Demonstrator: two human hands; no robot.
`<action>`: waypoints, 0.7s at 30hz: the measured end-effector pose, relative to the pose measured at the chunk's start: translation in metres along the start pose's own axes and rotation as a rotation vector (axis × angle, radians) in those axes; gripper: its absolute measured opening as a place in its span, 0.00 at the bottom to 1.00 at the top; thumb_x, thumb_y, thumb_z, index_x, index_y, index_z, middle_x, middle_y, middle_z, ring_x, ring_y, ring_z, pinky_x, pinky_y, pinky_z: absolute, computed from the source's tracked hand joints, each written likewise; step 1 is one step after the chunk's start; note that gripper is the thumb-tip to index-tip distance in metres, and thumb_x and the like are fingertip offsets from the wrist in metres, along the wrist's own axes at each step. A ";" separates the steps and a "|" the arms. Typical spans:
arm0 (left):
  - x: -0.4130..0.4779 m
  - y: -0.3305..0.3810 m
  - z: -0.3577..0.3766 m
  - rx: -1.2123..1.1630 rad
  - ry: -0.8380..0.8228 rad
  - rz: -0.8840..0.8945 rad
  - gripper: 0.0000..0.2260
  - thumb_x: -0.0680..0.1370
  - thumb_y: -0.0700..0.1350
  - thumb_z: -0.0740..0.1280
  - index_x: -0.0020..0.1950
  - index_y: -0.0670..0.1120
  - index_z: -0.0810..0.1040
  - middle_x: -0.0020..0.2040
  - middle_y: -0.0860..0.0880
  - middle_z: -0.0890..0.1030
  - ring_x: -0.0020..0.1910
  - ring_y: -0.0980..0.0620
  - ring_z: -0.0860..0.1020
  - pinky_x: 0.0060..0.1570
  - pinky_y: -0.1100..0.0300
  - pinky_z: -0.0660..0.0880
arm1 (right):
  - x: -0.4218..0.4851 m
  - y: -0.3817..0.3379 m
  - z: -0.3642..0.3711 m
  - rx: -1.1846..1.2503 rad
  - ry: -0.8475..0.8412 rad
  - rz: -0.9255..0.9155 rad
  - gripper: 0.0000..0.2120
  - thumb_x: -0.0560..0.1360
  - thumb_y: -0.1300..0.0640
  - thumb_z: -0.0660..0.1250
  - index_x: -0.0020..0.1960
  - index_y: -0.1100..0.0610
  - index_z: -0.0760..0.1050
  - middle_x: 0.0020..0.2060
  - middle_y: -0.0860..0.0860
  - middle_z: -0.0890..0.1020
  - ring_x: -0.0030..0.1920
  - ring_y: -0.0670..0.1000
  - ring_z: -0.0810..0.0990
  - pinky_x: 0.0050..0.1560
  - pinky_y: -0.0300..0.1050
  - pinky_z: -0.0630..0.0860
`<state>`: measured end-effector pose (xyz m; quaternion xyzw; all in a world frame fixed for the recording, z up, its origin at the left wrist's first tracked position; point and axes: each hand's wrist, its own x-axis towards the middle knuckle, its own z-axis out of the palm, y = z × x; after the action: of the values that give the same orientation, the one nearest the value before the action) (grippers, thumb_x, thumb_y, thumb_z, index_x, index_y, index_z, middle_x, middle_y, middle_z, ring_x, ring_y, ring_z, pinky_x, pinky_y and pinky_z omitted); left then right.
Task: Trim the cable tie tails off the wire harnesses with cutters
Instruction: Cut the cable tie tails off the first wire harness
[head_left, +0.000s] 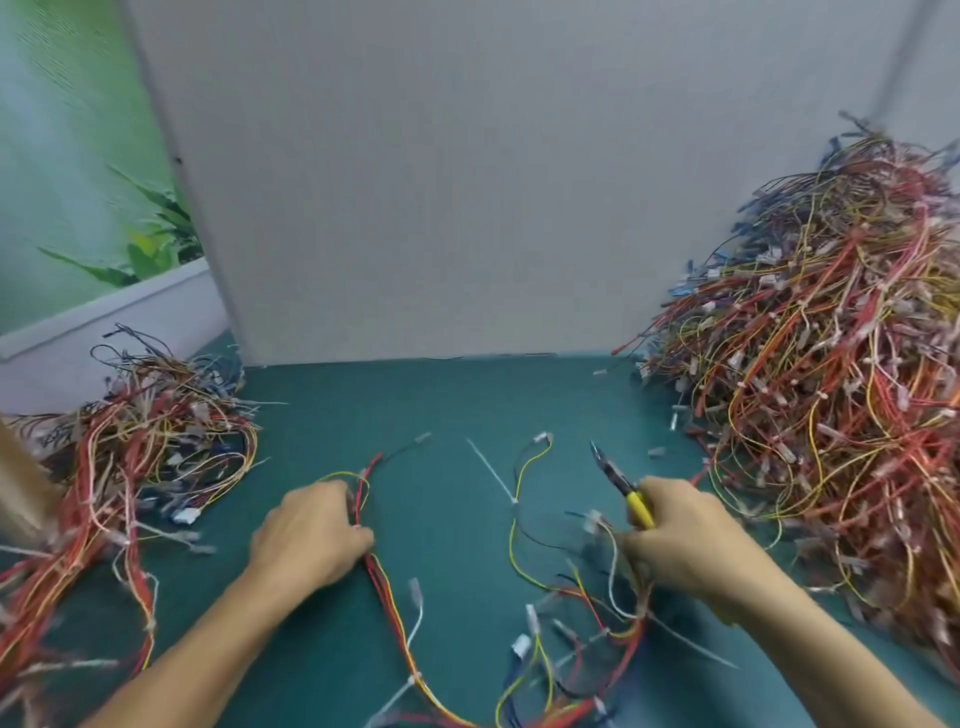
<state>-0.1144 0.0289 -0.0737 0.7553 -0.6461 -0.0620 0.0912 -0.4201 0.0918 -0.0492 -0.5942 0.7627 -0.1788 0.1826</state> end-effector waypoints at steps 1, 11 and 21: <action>0.007 0.002 0.000 -0.078 0.055 0.012 0.10 0.70 0.49 0.68 0.51 0.53 0.79 0.50 0.48 0.82 0.52 0.43 0.79 0.48 0.55 0.75 | 0.008 -0.003 0.001 0.056 0.048 0.012 0.08 0.70 0.55 0.68 0.41 0.58 0.71 0.37 0.55 0.80 0.42 0.58 0.78 0.42 0.49 0.75; 0.031 0.021 0.015 -0.461 0.215 0.229 0.16 0.72 0.42 0.73 0.59 0.46 0.78 0.58 0.48 0.77 0.42 0.53 0.78 0.52 0.61 0.70 | 0.067 0.004 0.019 -0.019 0.126 0.125 0.16 0.73 0.43 0.67 0.41 0.54 0.67 0.44 0.57 0.78 0.47 0.60 0.76 0.46 0.51 0.75; -0.046 0.057 0.005 -0.436 0.019 0.806 0.03 0.74 0.47 0.70 0.45 0.52 0.84 0.41 0.57 0.81 0.43 0.60 0.76 0.46 0.69 0.70 | 0.022 -0.008 -0.010 -0.136 0.246 -0.126 0.18 0.73 0.42 0.68 0.39 0.51 0.64 0.37 0.50 0.72 0.42 0.58 0.74 0.39 0.49 0.69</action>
<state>-0.1779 0.0658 -0.0675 0.4074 -0.8594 -0.1489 0.2707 -0.4231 0.0687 -0.0379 -0.6253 0.7510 -0.2092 0.0354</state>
